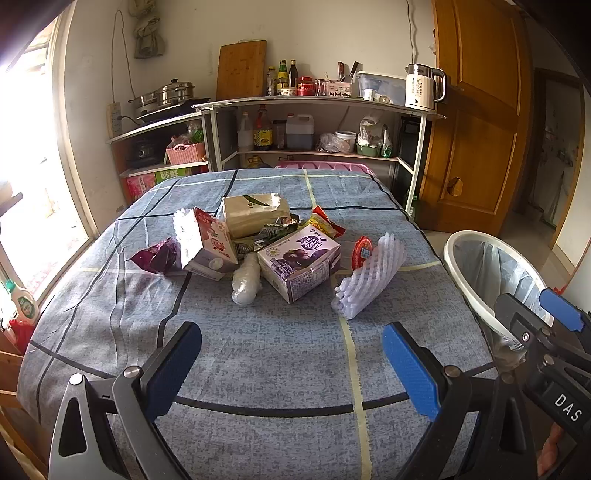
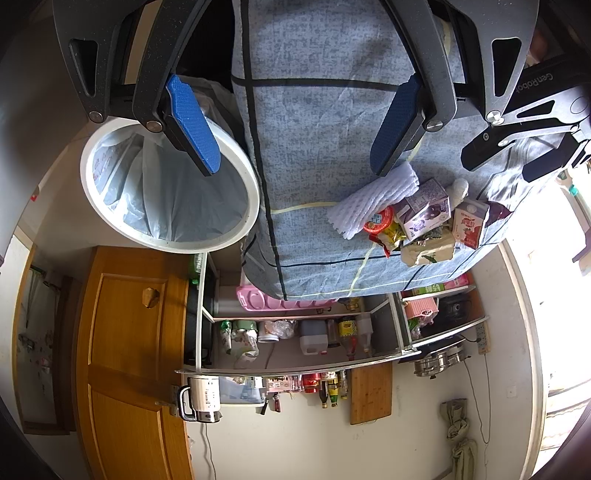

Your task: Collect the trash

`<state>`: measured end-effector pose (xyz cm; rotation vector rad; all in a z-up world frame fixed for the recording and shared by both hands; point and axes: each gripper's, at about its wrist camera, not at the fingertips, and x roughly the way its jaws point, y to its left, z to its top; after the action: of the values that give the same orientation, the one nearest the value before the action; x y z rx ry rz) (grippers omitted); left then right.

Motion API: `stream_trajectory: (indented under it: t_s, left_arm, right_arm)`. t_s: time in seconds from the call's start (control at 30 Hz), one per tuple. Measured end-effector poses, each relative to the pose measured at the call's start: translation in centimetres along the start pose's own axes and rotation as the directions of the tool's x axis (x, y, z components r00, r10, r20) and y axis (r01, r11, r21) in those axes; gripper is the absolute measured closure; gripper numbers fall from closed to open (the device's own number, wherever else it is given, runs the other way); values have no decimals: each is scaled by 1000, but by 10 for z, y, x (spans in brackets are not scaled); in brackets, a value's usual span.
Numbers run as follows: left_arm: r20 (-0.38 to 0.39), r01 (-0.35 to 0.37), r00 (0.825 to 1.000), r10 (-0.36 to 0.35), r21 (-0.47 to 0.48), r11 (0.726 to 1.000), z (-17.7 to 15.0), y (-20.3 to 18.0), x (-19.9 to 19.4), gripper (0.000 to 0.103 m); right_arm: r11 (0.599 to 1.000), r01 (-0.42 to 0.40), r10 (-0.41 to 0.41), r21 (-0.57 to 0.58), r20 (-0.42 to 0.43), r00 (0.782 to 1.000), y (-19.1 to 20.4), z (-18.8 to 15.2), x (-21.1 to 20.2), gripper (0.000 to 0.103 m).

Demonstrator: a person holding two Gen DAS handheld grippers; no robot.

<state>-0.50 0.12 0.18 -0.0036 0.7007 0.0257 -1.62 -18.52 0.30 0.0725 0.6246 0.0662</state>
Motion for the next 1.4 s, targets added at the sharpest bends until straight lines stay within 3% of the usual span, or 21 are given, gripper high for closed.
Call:
stream_trajectory:
  t_s: [0.87,1.4]
  left_arm:
    - [-1,-7,1000,7,-2,1000,1,2,-1,3]
    - [-32,-28,999,27,-36,999,6,34,28,3]
  right_arm:
    - [1000,0,0,2,-5,1000,0,1,1,19]
    - [999,-31,32,8,-63,998,13,11,40,19]
